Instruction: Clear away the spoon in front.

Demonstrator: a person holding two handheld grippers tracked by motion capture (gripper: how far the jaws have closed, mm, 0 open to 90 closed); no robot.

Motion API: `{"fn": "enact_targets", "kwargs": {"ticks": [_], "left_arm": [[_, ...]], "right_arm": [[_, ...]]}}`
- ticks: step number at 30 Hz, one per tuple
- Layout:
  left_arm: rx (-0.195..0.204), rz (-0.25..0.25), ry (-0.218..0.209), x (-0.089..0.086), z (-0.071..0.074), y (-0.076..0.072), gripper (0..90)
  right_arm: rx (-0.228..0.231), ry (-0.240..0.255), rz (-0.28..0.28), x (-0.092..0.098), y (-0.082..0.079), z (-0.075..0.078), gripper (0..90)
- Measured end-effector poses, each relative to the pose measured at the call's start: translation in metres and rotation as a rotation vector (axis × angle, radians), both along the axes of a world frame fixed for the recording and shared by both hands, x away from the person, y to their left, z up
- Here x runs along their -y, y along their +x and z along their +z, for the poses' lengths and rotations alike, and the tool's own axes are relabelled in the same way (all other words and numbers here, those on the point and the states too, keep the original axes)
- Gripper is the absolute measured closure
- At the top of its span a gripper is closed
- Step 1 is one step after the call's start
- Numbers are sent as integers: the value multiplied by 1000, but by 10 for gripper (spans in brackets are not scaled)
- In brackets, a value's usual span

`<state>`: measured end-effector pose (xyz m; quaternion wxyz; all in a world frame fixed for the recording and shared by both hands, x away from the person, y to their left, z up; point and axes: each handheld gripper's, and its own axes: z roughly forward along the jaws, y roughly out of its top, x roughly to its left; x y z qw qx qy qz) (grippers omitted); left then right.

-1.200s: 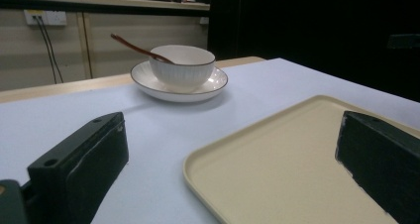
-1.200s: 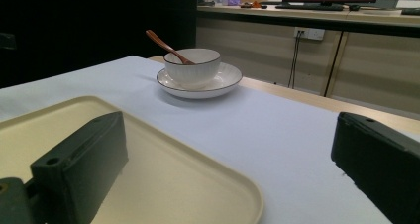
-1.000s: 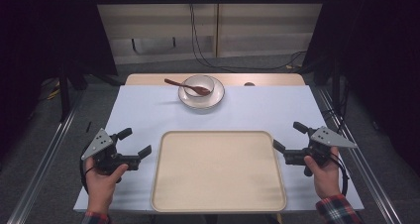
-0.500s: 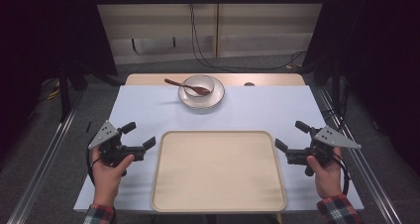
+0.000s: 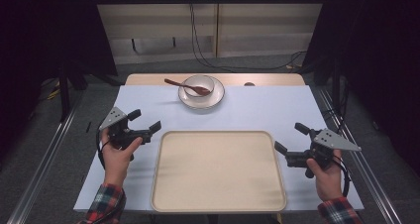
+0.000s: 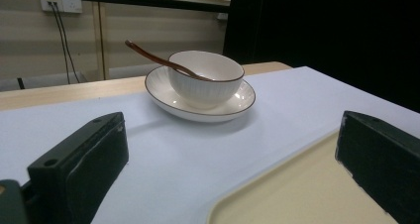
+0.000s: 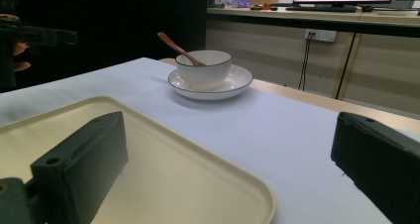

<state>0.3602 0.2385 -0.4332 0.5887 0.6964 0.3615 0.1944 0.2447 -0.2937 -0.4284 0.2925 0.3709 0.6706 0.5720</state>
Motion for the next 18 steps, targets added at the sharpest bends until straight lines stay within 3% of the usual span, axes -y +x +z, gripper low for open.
{"fn": "enact_targets", "kwargs": {"ticks": [4,9,10,18], "left_arm": [[3,9,-19,7,-2,11,0],[-4,6,-7,13,-5,22,0],[-6,16,-32,17,-6,27,0],[-10,28,-33,21,-5,44,0]], "right_arm": [[-2,-8,1,0,0,-1,7],[0,-5,8,1,0,0,7],[-2,-6,4,2,0,0,7],[-5,5,7,2,0,0,7]]}}
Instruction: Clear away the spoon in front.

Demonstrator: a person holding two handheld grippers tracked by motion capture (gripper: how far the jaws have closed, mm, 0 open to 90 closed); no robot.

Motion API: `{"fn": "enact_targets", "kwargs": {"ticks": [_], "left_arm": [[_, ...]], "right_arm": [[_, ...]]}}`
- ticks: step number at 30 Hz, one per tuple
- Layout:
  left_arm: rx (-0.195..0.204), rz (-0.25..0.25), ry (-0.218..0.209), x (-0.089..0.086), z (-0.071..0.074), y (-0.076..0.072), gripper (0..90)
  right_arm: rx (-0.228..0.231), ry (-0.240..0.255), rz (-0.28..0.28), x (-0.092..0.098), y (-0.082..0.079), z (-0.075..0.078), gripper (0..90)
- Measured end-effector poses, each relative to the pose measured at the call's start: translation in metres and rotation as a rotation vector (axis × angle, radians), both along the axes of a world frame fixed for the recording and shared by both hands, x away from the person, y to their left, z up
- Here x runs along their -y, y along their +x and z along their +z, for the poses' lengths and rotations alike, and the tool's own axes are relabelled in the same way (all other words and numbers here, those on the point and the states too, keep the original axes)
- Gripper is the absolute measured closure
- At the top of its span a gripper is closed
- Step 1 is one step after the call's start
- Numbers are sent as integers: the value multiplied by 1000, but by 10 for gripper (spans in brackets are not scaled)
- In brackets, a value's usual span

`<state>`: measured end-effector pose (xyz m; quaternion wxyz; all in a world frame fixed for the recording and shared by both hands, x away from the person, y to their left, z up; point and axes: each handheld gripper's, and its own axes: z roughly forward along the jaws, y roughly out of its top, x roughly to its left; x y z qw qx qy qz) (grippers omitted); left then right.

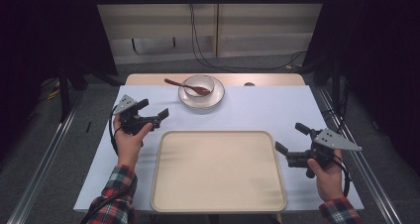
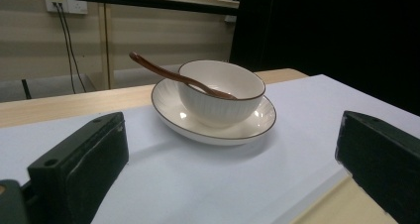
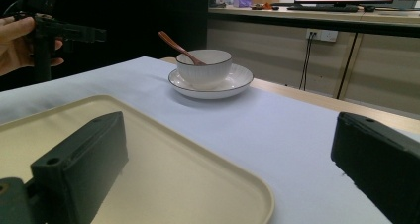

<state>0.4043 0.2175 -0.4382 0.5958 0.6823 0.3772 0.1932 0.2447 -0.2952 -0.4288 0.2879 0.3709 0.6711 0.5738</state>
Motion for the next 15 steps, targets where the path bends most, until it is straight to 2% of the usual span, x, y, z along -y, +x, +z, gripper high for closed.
{"fn": "enact_targets", "kwargs": {"ticks": [3,4,5,6,8,10,13,15], "left_arm": [[-6,11,9,1,0,5,0],[-9,15,-9,1,-1,9,0],[-9,15,-9,1,-1,9,0],[-19,24,-36,3,-1,13,0],[-22,25,-29,4,-1,15,0],[-20,20,2,7,-3,20,0],[-28,33,-14,9,-4,24,0],[-36,36,-9,10,-5,28,0]], "right_arm": [[2,-5,5,0,1,-1,8],[0,-1,4,0,1,-1,8],[0,-1,4,0,1,-1,8],[-3,-2,7,-1,1,-1,8],[-3,-12,14,-1,1,-1,8],[-3,-8,13,-2,1,-1,8],[-4,-6,15,-2,1,-1,8],[-3,-15,21,-2,1,-2,8]]}}
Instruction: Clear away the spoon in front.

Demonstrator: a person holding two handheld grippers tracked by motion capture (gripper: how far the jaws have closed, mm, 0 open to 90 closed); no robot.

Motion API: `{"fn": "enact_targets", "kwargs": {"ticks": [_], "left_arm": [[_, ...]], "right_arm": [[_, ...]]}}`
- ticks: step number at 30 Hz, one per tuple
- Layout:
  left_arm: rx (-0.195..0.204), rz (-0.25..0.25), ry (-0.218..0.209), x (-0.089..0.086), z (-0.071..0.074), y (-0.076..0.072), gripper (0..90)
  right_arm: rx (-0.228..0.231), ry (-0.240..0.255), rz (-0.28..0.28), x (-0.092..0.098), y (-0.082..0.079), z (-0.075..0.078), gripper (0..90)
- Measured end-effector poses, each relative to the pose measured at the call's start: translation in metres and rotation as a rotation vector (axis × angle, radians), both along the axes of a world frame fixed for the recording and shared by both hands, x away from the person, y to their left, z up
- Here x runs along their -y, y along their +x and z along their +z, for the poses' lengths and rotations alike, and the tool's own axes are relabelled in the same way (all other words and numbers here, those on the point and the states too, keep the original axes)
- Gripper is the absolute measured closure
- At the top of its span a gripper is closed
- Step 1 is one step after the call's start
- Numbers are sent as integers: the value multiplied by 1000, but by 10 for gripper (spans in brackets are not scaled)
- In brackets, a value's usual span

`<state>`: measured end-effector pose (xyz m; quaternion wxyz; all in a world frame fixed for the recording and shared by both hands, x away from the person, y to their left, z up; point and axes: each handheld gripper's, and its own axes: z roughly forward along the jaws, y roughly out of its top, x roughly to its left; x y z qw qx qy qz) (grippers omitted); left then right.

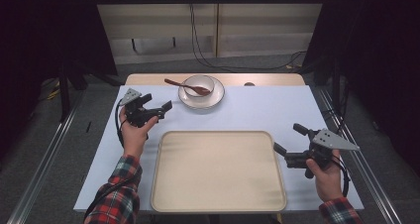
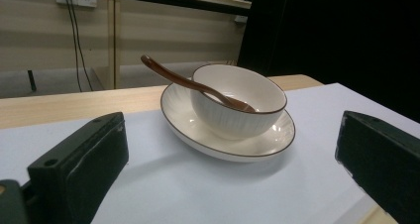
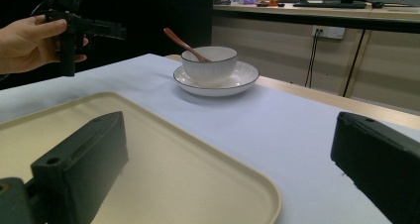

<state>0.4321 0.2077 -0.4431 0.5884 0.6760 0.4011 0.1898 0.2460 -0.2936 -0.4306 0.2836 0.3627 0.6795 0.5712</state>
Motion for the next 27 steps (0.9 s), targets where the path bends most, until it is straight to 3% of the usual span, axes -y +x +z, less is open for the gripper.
{"fn": "enact_targets", "kwargs": {"ticks": [6,13,23,27], "left_arm": [[-18,21,9,3,-4,12,0],[-16,40,-21,3,-8,22,0],[-36,74,-25,8,-11,38,7],[-43,92,-57,9,-10,44,14]], "right_arm": [[-8,6,9,-1,1,-1,9],[-15,10,16,-2,3,-2,10],[-17,16,21,-3,6,-3,12],[-19,19,23,-2,6,-3,12]]}}
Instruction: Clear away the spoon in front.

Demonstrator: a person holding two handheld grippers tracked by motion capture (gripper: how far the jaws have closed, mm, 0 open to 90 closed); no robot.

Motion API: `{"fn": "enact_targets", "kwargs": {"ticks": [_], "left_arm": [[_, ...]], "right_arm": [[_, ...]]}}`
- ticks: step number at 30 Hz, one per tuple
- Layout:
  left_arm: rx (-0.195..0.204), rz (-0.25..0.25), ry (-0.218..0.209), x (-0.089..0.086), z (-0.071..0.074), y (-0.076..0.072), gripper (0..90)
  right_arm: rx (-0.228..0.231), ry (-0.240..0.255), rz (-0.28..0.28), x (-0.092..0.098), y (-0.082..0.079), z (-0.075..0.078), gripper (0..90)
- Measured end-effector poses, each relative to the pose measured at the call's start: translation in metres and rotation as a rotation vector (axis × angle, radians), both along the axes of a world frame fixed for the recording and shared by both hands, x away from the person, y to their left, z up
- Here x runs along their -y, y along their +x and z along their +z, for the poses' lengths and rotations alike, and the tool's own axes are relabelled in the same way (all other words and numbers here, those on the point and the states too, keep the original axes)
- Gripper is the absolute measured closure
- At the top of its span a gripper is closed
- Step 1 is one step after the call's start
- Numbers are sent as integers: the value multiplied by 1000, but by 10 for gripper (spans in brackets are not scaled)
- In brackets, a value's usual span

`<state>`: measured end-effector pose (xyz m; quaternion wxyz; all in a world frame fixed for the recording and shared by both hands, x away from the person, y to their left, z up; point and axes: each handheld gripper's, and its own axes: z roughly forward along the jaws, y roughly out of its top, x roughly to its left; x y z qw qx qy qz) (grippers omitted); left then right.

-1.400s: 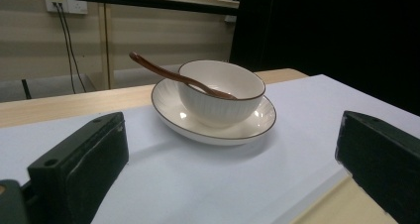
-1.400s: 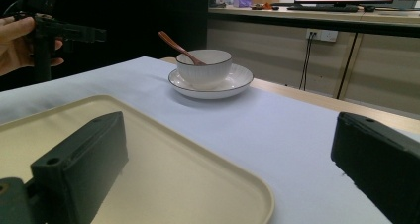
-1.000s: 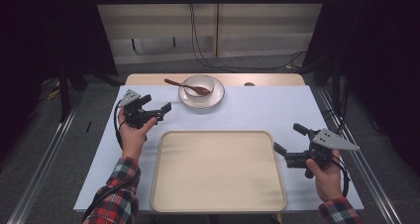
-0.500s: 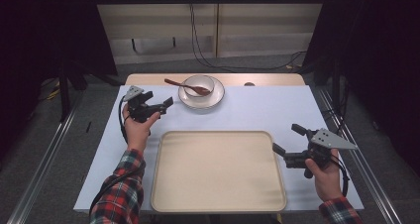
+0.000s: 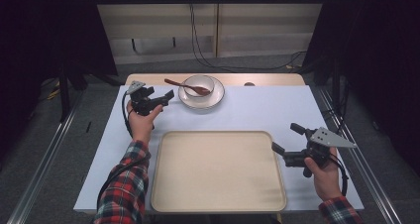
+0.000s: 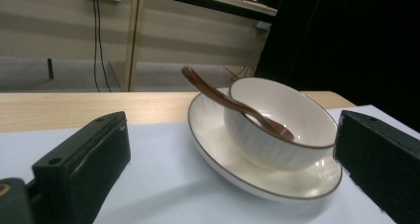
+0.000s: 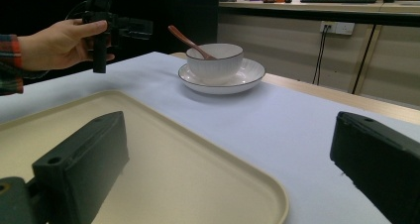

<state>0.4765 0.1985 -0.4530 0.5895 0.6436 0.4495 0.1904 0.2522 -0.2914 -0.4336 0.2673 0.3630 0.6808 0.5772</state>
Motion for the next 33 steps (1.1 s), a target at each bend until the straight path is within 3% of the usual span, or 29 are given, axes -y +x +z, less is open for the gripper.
{"fn": "enact_targets", "kwargs": {"ticks": [6,9,12,17,20,23,25,33], "left_arm": [[2,-5,30,6,3,8,21],[-4,11,17,10,3,11,24],[-21,10,36,13,2,15,27],[-30,3,32,17,-1,20,40],[-45,5,55,20,-2,24,48],[-55,15,53,21,-1,26,63],[-65,21,29,23,-3,28,64],[-91,12,34,27,-6,33,105]], "right_arm": [[1,-6,4,1,0,0,12],[-2,0,2,1,0,0,12],[0,0,6,1,0,1,13],[-1,11,10,1,0,1,13],[3,14,17,1,-1,2,13],[1,17,18,1,-1,2,13],[0,18,20,1,0,2,13],[2,16,34,1,0,2,13]]}}
